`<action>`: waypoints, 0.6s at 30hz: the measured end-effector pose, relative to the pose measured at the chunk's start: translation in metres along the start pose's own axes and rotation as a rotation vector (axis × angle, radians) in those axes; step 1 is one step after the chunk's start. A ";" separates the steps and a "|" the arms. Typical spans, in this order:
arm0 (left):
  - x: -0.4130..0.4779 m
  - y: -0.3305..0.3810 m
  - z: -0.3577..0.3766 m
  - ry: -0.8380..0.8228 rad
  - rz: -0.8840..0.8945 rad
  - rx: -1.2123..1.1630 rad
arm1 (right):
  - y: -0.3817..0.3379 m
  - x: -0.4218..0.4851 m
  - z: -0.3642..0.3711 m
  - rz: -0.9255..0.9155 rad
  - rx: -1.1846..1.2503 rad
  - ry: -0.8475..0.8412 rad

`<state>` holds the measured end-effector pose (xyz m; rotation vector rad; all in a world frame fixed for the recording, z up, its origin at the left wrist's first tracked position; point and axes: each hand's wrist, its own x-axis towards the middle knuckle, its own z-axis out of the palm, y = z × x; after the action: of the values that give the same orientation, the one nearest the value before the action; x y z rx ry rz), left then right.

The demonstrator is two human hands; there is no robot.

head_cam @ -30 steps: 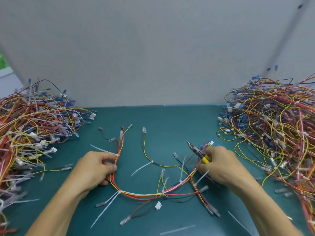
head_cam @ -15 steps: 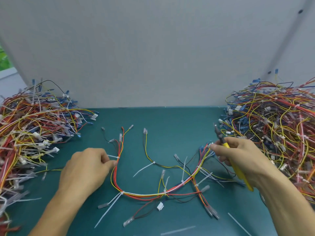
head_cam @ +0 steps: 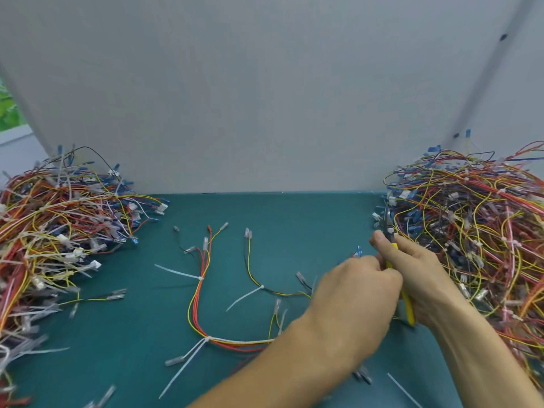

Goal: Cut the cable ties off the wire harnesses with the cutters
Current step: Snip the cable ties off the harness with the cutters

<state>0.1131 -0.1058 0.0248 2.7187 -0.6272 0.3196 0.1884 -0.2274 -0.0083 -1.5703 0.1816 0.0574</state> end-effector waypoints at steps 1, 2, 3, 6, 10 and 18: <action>0.006 0.000 0.005 -0.031 -0.023 0.018 | 0.000 0.001 0.000 0.009 0.006 -0.003; 0.010 -0.001 0.009 -0.064 -0.049 0.042 | 0.000 0.001 0.000 0.017 0.007 -0.008; 0.013 -0.004 0.014 -0.100 -0.077 0.068 | 0.000 0.002 0.000 0.021 0.007 -0.013; 0.014 -0.012 0.027 -0.183 -0.158 0.103 | 0.001 0.004 0.000 0.012 -0.002 -0.008; 0.007 -0.017 0.044 -0.257 -0.233 0.091 | 0.003 0.005 0.002 -0.001 -0.024 -0.005; 0.000 -0.019 0.063 -0.181 -0.307 0.033 | 0.001 0.002 0.001 -0.001 -0.039 -0.009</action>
<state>0.1309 -0.1132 -0.0379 2.8410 -0.2419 0.0085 0.1899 -0.2260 -0.0092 -1.6089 0.1742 0.0675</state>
